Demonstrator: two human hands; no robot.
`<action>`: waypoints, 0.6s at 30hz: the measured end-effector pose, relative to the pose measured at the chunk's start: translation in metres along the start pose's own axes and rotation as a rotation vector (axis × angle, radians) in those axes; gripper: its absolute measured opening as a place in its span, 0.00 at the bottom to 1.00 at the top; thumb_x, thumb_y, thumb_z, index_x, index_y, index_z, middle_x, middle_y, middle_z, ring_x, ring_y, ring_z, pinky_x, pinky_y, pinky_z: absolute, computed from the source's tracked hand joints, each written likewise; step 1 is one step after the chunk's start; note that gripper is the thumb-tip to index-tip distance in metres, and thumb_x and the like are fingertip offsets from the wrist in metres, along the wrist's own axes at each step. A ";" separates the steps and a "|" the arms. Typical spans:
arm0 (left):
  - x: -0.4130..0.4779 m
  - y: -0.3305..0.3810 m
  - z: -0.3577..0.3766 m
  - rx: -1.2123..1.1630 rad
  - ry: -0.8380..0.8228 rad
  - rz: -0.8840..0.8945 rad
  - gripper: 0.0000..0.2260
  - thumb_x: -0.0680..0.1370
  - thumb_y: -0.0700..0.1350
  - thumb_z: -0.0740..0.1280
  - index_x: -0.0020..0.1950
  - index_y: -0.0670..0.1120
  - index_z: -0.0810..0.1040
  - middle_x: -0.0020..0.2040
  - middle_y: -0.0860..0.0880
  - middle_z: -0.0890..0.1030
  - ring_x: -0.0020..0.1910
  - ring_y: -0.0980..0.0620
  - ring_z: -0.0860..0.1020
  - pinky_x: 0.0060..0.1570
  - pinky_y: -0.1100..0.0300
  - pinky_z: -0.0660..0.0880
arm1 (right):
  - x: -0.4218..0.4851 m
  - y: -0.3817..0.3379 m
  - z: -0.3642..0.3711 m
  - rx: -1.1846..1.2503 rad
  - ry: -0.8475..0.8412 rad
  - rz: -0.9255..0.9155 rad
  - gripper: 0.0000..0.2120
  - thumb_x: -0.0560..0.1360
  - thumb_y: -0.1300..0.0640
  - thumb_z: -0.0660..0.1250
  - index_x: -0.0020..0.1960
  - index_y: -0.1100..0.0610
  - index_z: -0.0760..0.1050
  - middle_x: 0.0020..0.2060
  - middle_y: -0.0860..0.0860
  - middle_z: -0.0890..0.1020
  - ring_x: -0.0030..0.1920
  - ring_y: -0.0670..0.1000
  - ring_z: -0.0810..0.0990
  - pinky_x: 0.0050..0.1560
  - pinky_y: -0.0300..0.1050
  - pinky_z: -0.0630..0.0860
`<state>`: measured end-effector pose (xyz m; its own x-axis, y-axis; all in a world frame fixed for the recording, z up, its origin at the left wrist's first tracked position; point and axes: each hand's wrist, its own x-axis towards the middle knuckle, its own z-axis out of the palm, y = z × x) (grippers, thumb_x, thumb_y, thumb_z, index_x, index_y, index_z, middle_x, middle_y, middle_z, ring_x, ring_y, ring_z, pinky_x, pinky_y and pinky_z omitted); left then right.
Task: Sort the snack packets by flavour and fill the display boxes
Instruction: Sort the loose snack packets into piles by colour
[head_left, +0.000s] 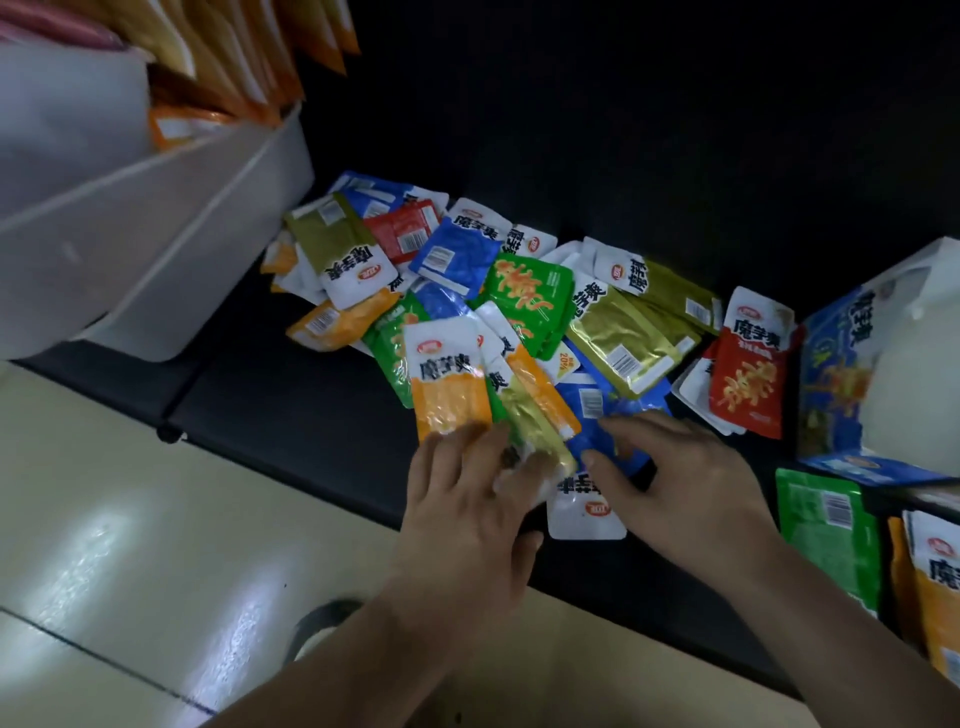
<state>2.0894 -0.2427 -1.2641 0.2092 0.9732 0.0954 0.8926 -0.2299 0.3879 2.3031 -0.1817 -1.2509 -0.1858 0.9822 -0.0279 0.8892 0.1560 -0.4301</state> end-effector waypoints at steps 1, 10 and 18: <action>0.002 -0.003 -0.002 -0.042 0.064 0.014 0.25 0.73 0.55 0.73 0.70 0.52 0.78 0.72 0.45 0.74 0.71 0.38 0.71 0.67 0.35 0.69 | 0.000 -0.001 0.001 -0.009 -0.001 -0.008 0.24 0.75 0.36 0.63 0.61 0.48 0.84 0.50 0.44 0.85 0.50 0.53 0.84 0.48 0.42 0.76; 0.001 -0.019 0.009 -0.003 -0.057 -0.253 0.38 0.77 0.68 0.60 0.83 0.52 0.59 0.83 0.37 0.58 0.81 0.33 0.57 0.78 0.37 0.56 | 0.003 -0.006 0.002 -0.040 0.017 -0.066 0.25 0.75 0.35 0.64 0.62 0.51 0.84 0.49 0.47 0.85 0.49 0.54 0.84 0.44 0.45 0.78; -0.008 -0.024 0.012 0.013 -0.022 -0.185 0.33 0.77 0.66 0.65 0.79 0.52 0.70 0.76 0.38 0.70 0.75 0.35 0.68 0.71 0.35 0.67 | 0.015 -0.034 -0.006 0.137 -0.019 0.001 0.19 0.76 0.46 0.73 0.65 0.49 0.81 0.57 0.48 0.82 0.60 0.54 0.80 0.55 0.51 0.79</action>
<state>2.0707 -0.2449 -1.2851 0.0493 0.9988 0.0036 0.9217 -0.0469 0.3851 2.2723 -0.1720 -1.2308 -0.1942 0.9799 -0.0450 0.8239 0.1381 -0.5496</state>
